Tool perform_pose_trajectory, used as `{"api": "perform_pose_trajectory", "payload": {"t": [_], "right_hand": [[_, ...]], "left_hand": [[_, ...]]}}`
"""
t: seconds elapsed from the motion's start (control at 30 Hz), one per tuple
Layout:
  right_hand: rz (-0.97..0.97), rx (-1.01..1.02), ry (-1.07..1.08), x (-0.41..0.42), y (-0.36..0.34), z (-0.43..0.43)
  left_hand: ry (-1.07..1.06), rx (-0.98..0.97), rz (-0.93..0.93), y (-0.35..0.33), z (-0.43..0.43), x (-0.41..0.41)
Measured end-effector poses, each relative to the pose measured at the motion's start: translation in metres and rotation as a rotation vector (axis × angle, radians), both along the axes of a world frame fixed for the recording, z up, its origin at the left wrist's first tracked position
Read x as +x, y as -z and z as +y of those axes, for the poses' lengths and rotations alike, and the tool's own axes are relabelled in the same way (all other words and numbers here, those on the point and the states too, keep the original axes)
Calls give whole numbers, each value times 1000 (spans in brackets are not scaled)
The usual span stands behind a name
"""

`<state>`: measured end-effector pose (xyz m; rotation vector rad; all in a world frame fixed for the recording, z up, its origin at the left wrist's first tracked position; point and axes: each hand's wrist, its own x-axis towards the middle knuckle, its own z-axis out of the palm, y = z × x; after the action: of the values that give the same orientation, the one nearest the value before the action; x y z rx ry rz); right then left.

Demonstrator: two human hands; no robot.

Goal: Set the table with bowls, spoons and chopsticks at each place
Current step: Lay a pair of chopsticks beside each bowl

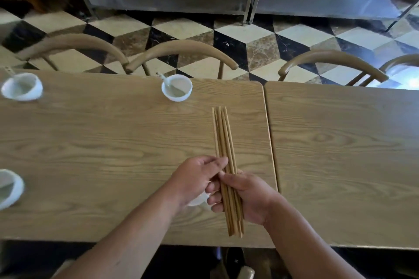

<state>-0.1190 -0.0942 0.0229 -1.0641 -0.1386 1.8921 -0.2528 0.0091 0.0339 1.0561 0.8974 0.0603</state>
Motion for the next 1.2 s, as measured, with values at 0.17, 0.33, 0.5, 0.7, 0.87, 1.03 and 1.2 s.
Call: {"api": "perform_pose_trajectory", "payload": {"t": [0.17,0.33,0.5,0.7,0.87,1.03,1.2], "right_hand": [[-32,1,28,-91,-13,21],[-125,-40,104,-142,-15,37],[-92,-22,137,-154,-7,42],[-84,-27,98,-147,8,50],[-160,-82,116,-133,24,41],[-221,-94,120,-121,27,33],[-360,-61,106,-122,22,40]], "left_hand": [[52,33,44,-8,30,-83],[90,26,-11,-13,50,-128],[66,35,-12,-4,54,-139],[-17,36,43,8,56,-133],[-38,100,132,19,55,-123],[-17,59,154,20,50,-114],[-44,47,169,19,51,-111]]}}
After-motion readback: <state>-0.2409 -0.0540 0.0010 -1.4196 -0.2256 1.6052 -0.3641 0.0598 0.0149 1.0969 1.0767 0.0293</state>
